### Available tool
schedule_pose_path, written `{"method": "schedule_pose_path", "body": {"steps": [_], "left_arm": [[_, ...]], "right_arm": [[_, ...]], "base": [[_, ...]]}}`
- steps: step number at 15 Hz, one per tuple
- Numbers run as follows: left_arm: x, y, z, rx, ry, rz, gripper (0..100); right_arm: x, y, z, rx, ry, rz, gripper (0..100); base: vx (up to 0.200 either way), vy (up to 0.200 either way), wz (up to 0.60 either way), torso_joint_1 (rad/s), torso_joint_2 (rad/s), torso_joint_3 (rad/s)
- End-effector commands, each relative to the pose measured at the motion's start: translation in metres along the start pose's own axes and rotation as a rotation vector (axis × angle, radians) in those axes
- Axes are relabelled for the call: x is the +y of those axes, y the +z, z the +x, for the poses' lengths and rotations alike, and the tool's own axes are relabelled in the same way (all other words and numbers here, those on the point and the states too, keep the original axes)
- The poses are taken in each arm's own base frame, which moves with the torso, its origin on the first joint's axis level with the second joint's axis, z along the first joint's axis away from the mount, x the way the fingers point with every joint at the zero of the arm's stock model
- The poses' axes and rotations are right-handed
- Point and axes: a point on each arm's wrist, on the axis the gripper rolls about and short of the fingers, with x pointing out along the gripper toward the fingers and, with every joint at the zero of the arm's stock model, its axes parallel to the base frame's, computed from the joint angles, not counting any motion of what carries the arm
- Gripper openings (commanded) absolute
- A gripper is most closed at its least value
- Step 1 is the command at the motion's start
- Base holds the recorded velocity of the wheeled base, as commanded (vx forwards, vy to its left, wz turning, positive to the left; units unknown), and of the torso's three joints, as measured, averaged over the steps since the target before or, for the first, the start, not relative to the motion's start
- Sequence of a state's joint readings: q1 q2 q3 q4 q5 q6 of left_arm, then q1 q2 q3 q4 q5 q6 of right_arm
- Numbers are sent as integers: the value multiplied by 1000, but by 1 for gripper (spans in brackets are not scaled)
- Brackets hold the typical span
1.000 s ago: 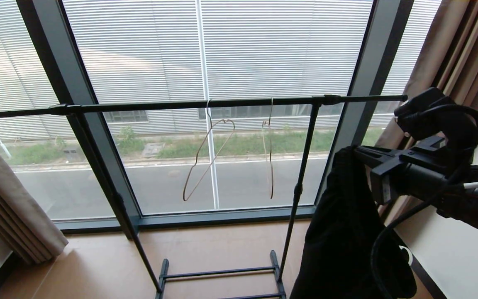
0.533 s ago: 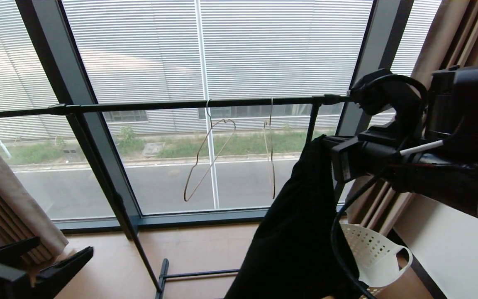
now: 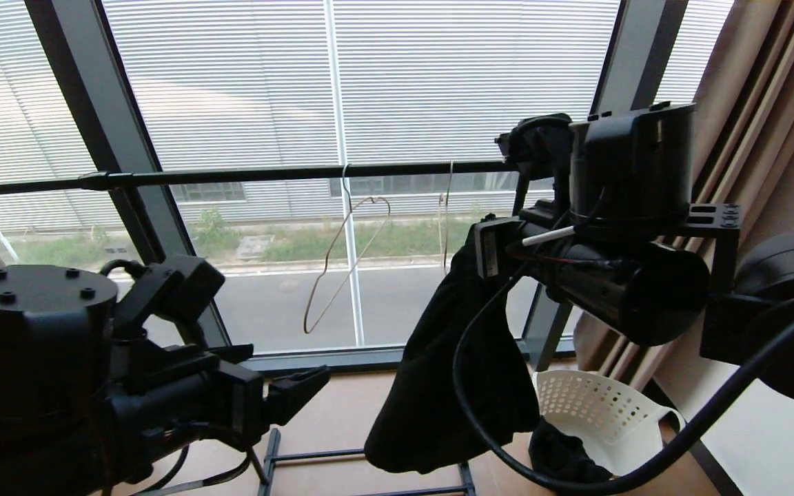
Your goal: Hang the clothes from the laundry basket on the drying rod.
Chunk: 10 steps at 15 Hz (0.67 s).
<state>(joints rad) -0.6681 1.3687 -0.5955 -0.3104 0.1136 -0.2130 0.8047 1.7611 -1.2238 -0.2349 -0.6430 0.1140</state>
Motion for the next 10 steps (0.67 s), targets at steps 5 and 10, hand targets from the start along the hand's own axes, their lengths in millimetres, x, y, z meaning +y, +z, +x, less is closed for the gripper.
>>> {"method": "schedule_pose_path", "body": {"steps": [5,10], "left_arm": [[-34,-6,53,-5,-99,39,100],[-61,-2,87,-25,-139,16,100]], "right_arm": [[23,-3,-3,-13,-33,23,0],[33,0,-15,-35,-40,70,0]], "base": [[0,0,0,0,0,0],[0,0,0,0,0,0]]}}
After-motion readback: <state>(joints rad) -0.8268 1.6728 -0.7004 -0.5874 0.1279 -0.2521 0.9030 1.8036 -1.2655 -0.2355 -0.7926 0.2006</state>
